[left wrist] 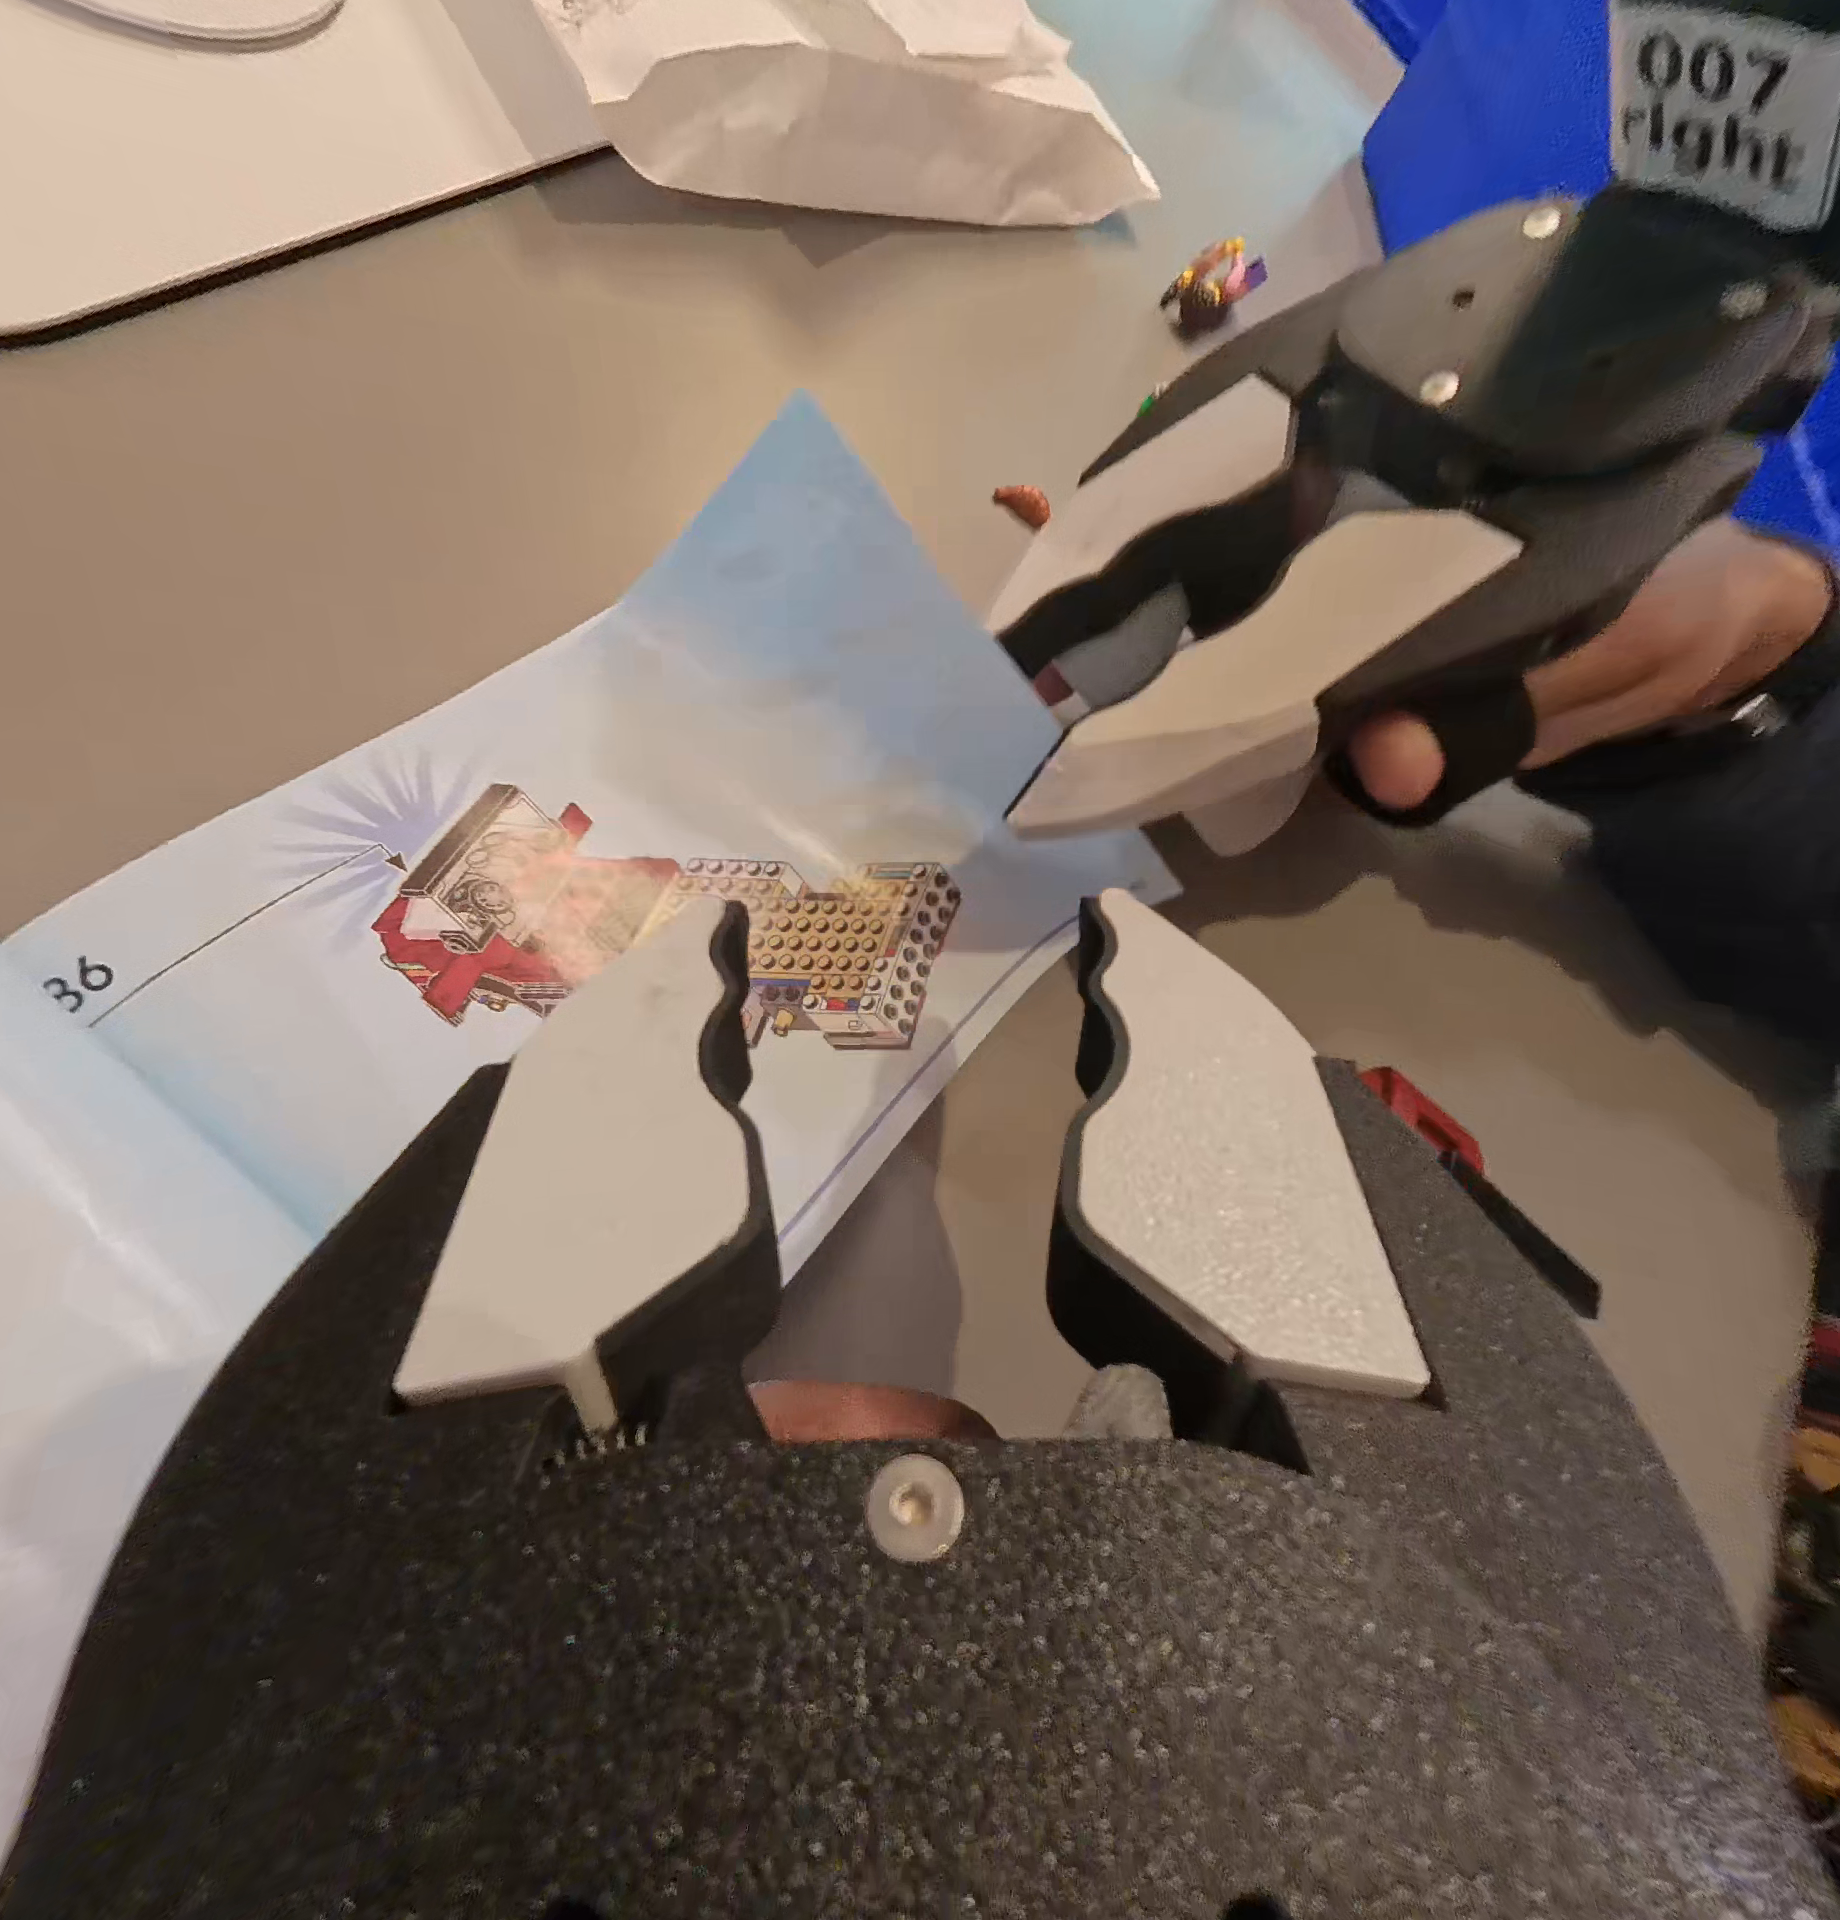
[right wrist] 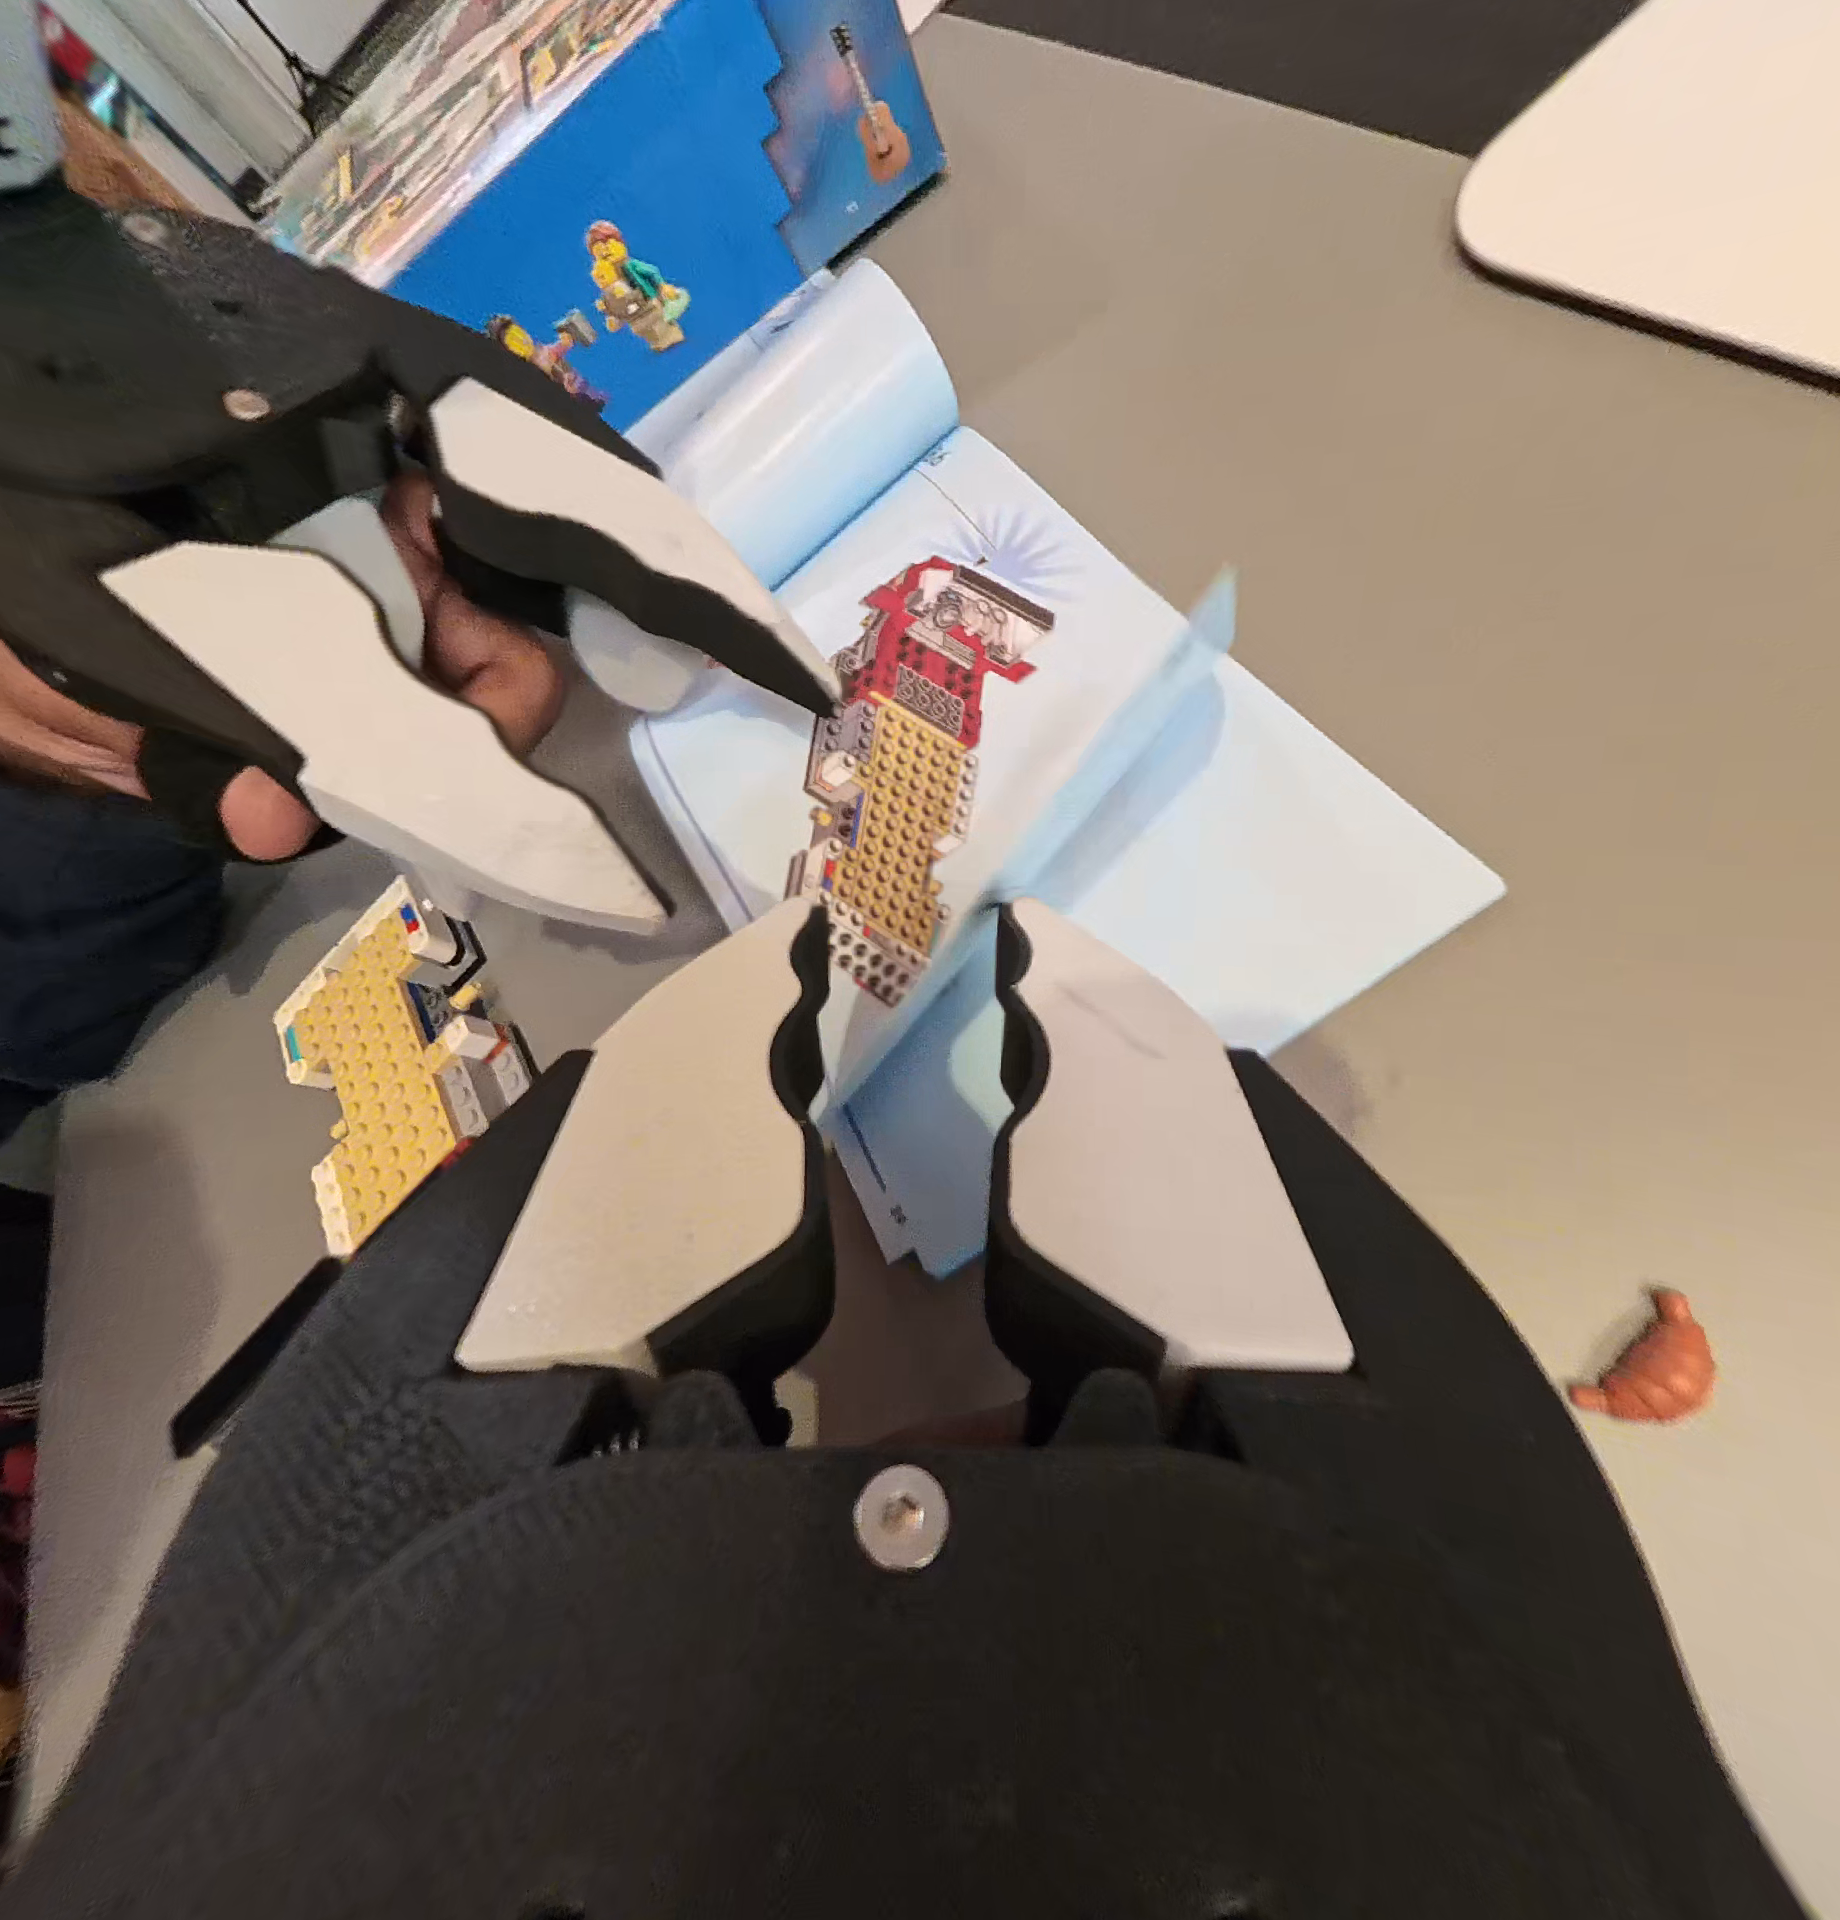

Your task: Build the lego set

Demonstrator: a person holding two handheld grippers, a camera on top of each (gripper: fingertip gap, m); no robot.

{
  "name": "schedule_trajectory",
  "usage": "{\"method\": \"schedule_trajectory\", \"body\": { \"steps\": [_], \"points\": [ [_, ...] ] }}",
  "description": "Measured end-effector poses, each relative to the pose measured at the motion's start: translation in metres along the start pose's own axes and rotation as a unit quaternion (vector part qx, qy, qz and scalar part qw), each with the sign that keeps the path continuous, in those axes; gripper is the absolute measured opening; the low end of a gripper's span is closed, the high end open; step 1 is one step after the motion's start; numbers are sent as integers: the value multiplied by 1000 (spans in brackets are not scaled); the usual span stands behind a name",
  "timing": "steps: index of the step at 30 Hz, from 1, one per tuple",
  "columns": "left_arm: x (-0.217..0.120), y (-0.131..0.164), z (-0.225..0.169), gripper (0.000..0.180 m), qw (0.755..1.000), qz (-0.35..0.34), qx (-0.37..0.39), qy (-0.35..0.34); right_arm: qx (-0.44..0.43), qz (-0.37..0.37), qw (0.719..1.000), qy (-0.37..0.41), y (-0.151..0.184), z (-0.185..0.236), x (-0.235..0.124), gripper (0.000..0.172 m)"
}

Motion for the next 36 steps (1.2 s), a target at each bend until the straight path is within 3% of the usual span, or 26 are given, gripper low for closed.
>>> {"method": "schedule_trajectory", "body": {
  "steps": [13,17,21,28,36],
  "points": [
    [13,6,-21,67,979,54,159,-112,42,-30,996,-69,12,-8,-13,25],
    [5,6,-15,67,987,38,124,-94,45,-42,993,-103,6,-2,-9,26],
    [-3,7,-9,68,998,8,57,-26,29,-34,994,-105,-3,8,0,28],
    [-5,14,-8,66,999,-11,33,35,3,-21,994,-103,-11,20,13,29],
    [-3,15,-4,48,997,-11,11,71,17,-29,995,-99,-10,16,12,28]
  ]
}}
Point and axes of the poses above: each gripper's, where its closed fingertips meet, x out along the fingers, y out of its underside, z = x × y across the jaws, the point moved 10 cm from there along -x, back along the fingers, and after that the axes turned 15 degrees about z, right-handed, at the moved point
